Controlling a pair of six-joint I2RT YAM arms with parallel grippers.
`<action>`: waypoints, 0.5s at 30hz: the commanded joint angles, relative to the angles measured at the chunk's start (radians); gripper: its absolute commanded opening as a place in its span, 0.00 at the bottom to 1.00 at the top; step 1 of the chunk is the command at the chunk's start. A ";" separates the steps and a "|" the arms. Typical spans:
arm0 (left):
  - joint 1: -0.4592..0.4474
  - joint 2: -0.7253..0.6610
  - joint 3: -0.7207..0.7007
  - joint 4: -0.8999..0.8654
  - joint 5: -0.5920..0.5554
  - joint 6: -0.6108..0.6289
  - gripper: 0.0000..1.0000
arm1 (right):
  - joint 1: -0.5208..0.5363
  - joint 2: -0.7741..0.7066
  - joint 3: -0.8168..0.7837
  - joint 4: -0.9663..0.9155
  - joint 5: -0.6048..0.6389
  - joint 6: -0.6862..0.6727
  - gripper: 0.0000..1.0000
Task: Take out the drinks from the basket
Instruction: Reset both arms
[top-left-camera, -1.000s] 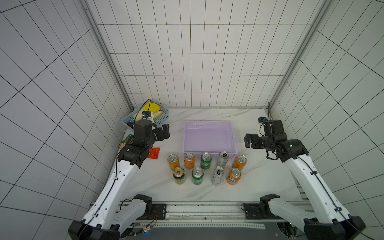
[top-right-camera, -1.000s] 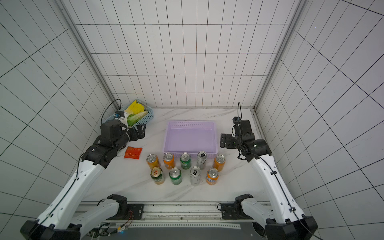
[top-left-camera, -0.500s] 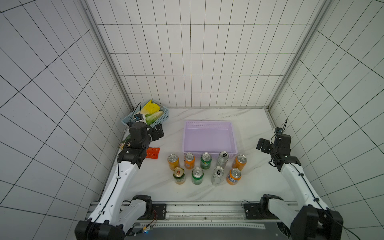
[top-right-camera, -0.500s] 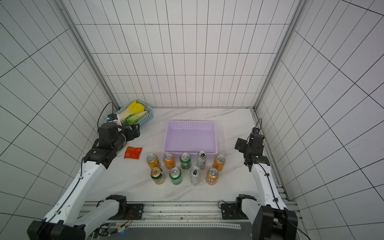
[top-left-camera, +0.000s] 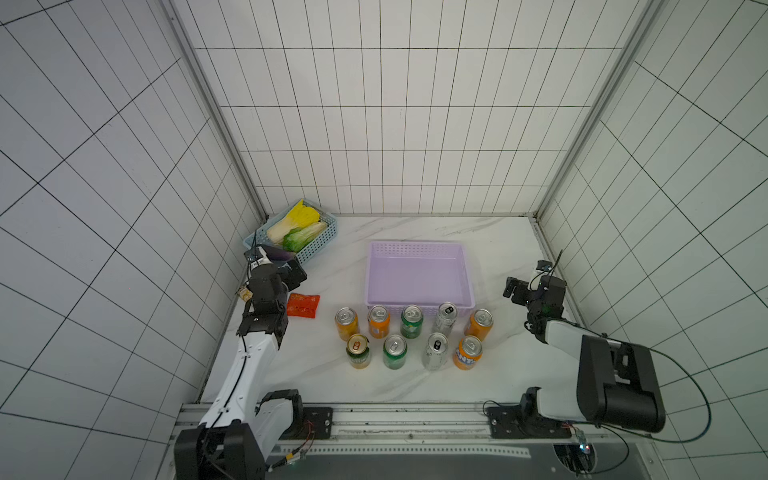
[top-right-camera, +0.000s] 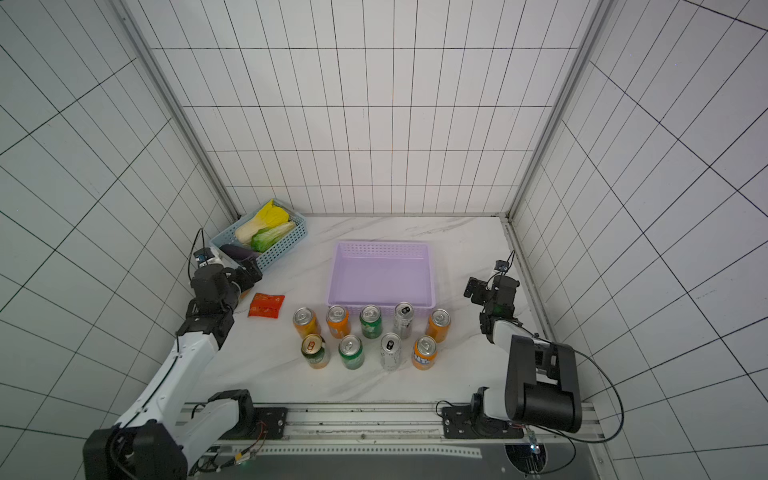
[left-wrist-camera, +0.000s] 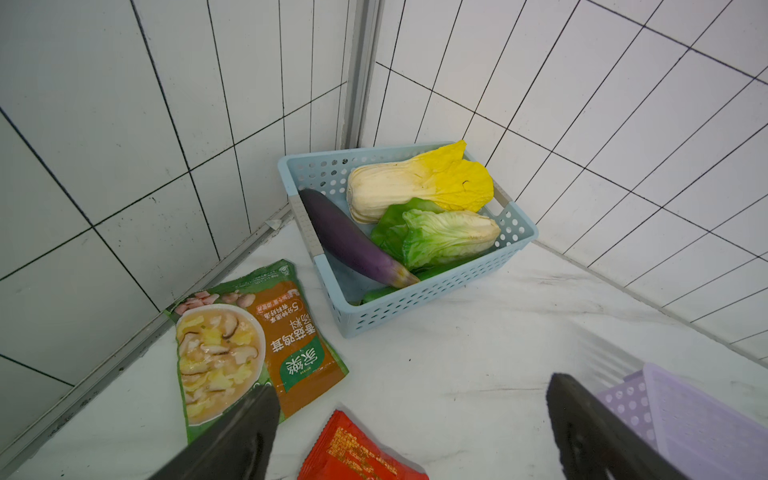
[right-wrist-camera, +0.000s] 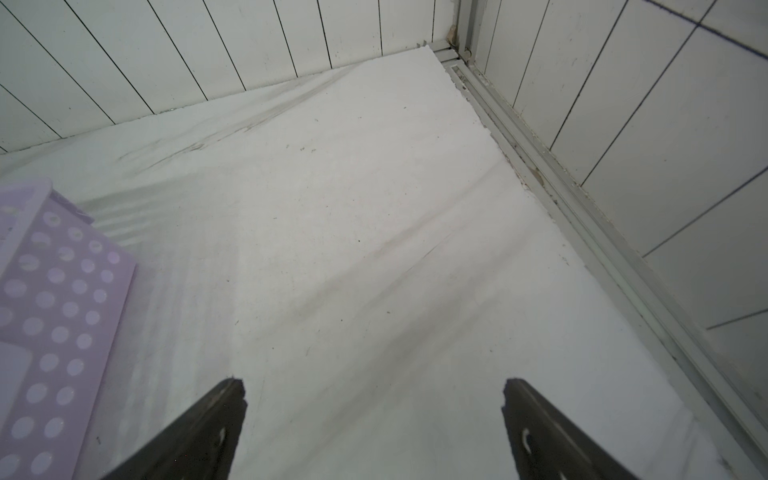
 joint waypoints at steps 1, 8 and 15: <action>0.017 0.015 -0.029 0.128 0.019 0.003 0.98 | -0.009 0.051 0.015 0.127 -0.053 -0.030 0.99; 0.030 0.112 -0.117 0.338 0.058 0.069 0.98 | -0.003 0.134 -0.026 0.266 -0.079 -0.054 0.99; 0.049 0.274 -0.212 0.630 0.117 0.110 0.98 | 0.003 0.138 -0.022 0.264 -0.065 -0.056 0.99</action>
